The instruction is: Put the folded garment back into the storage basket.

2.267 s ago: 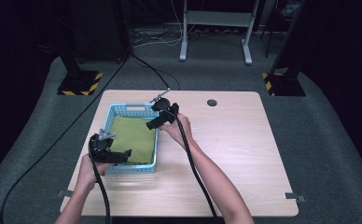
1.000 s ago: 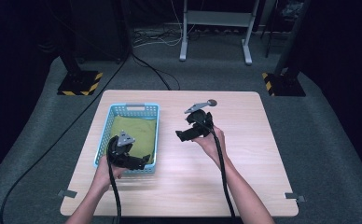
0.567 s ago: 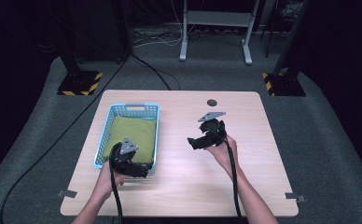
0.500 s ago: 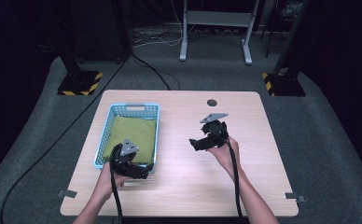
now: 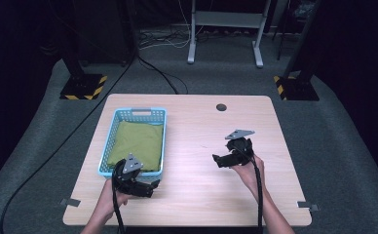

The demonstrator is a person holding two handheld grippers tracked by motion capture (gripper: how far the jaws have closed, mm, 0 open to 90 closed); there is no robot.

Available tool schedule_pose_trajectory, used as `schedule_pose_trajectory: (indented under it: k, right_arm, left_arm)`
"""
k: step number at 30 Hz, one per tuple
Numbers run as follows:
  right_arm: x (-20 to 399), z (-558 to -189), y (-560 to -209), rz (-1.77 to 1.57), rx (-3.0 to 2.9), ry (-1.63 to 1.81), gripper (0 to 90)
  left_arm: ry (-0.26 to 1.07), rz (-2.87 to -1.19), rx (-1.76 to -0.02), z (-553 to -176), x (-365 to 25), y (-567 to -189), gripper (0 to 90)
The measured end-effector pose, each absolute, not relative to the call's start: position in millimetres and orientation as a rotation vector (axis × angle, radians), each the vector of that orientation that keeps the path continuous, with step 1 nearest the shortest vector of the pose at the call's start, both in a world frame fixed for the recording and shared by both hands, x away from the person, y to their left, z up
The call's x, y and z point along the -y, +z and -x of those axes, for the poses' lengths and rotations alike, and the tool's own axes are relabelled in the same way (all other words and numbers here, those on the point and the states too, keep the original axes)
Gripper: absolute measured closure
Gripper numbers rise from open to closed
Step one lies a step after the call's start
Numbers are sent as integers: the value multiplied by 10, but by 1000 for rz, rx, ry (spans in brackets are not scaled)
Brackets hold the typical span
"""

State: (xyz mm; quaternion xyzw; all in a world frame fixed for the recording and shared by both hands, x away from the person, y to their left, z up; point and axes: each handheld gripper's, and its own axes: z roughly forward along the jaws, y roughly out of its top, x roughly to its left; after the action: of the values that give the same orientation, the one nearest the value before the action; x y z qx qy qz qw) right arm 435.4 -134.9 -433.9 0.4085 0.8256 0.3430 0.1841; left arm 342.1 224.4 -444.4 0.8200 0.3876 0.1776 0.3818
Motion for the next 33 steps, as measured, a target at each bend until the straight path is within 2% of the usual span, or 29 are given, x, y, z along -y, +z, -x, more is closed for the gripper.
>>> schedule_pose_trajectory:
  k: [33]
  right_arm:
    - [2096,-3915,-4753,-1342,-2215,920,34]
  left_arm:
    - [412,-2088,-970,-2967,-2413,-4688,10]
